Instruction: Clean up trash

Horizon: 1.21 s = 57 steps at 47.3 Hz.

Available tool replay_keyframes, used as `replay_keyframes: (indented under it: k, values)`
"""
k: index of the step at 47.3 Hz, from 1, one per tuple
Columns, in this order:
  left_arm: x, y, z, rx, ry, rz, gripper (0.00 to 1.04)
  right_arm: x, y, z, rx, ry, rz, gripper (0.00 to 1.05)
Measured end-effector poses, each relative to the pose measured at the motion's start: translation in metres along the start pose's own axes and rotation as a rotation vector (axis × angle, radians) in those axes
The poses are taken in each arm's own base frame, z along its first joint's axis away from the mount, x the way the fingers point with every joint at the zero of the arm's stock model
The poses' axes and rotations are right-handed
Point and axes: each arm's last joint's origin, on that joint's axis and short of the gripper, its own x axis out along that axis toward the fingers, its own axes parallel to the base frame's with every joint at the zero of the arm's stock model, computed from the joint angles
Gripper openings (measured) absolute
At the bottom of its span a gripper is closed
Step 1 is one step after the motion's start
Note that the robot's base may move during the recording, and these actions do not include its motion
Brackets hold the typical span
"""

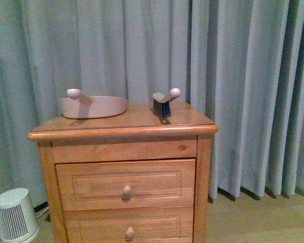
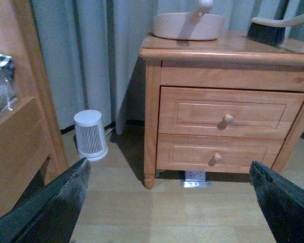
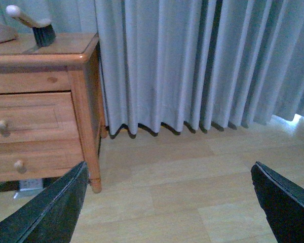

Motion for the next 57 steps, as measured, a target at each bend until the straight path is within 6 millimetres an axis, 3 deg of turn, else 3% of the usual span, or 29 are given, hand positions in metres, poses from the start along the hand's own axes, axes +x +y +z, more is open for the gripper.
replay_keyframes:
  k: [57]
  values:
    - [0.0, -0.0001, 0.0, 0.0, 0.0, -0.002, 0.97, 0.0001, -0.0001, -0.0001, 0.004, 0.002, -0.001, 0.97]
